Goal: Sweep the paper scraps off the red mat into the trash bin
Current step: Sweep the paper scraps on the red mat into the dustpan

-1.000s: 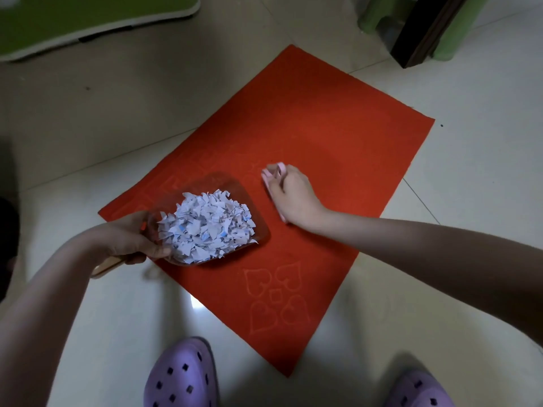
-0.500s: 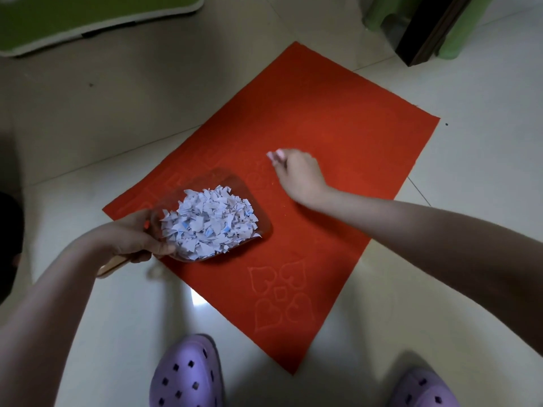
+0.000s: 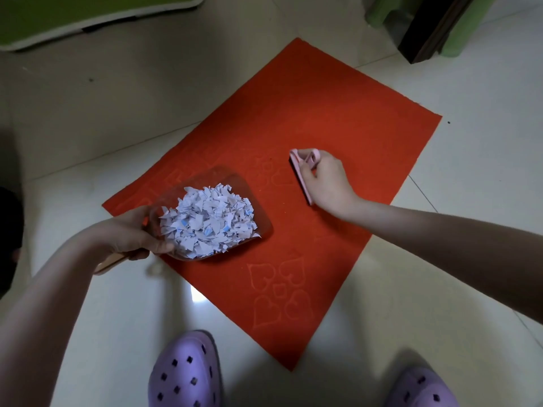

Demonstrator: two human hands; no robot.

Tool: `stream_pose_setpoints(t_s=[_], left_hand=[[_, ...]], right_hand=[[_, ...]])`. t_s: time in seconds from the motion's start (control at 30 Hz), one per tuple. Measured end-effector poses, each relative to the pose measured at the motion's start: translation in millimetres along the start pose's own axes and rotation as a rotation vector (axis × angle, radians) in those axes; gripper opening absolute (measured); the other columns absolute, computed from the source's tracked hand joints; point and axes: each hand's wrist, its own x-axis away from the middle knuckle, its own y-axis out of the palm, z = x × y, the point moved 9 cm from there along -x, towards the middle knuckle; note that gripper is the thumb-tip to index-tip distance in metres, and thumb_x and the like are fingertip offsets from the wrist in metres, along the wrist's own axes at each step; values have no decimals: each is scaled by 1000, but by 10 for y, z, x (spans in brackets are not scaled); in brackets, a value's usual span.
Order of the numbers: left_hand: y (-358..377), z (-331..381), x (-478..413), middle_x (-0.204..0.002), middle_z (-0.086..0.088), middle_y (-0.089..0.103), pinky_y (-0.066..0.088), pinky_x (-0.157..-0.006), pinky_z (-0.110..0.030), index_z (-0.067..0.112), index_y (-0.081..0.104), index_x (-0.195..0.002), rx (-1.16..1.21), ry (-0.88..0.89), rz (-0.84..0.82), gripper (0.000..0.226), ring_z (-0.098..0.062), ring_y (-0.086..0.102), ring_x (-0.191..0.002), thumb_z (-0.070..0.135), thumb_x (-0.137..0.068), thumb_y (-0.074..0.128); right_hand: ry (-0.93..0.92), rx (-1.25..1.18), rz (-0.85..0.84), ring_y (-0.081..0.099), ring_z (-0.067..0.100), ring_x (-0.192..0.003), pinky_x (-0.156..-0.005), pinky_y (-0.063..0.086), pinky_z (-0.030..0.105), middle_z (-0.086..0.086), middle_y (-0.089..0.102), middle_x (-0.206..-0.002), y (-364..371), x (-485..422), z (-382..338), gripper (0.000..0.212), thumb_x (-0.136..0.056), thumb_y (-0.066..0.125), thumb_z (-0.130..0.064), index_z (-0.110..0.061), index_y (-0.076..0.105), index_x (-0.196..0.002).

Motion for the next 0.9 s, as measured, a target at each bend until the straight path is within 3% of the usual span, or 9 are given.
stream_pose_setpoints(t_s=[0.1, 0.2, 0.27, 0.33, 0.43, 0.53, 0.7, 0.8, 0.9], left_hand=[[6, 1, 1, -46, -4, 56, 28, -33, -18, 9, 48, -91, -40, 5, 6, 40, -10, 37, -36, -16, -71, 72], [16, -6, -16, -46, -4, 54, 28, -32, -19, 12, 47, -89, -41, 10, 33, 43, -11, 38, -37, -17, -71, 72], [23, -8, -48, -47, -6, 54, 28, -31, -18, 11, 46, -89, -34, 2, 37, 43, -11, 37, -36, -18, -71, 71], [26, -19, -87, -55, -12, 52, 29, -32, -18, 9, 45, -93, -44, -9, 34, 45, -12, 37, -36, -17, -70, 73], [4, -69, -91, -60, -14, 50, 28, -33, -18, 8, 44, -94, -26, -18, 39, 48, -13, 36, -39, -17, -67, 75], [-11, -89, -68, -64, -16, 52, 30, -33, -19, 10, 45, -95, -7, -28, 34, 62, -15, 38, -42, -10, -51, 84], [-46, -62, -83, -68, -16, 54, 33, -33, -19, 10, 49, -101, -41, -25, 50, 57, -14, 42, -41, -12, -60, 83], [-22, -55, -80, -62, -15, 53, 30, -34, -18, 10, 49, -99, -32, -12, 55, 48, -15, 39, -42, -15, -68, 76], [-16, -60, -106, -65, -14, 52, 31, -34, -19, 13, 49, -102, -25, -23, 55, 53, -14, 40, -41, -13, -66, 79]], right_hand=[[-3, 7, -61, 61, 28, -106, -91, 41, 26, 10, 68, -109, 215, 135, 12, 26, -96, 47, -12, -6, 65, -113], [-18, -159, -90, 58, 20, -109, -90, 37, 14, 9, 65, -117, 426, 278, -178, 29, -96, 49, -10, -7, 62, -122], [17, -347, -52, 61, 12, -100, -86, 43, 12, 5, 66, -113, 400, 244, -284, 29, -96, 50, -13, -7, 61, -122], [-15, -423, 49, 63, 11, -99, -90, 47, 19, 4, 67, -110, 215, 121, -331, 30, -94, 51, -17, -8, 63, -120], [-15, -326, 98, 60, 18, -111, -99, 46, 33, 8, 65, -119, 19, -7, -231, 31, -93, 50, -18, -10, 62, -121], [28, -149, 76, 56, 21, -116, -100, 42, 31, 9, 63, -123, -13, -79, -56, 31, -96, 47, -12, -8, 61, -123], [18, 2, -13, 62, 35, -100, -90, 44, 32, 17, 68, -105, 263, 18, -8, 28, -94, 45, -7, -2, 63, -114], [2, -176, -101, 58, 26, -110, -98, 42, 30, 13, 64, -117, 548, 211, -187, 31, -95, 47, -10, -6, 60, -123], [-19, -389, 12, 59, 20, -112, -99, 46, 36, 8, 63, -120, 370, 130, -381, 33, -93, 50, -15, -8, 61, -123]])
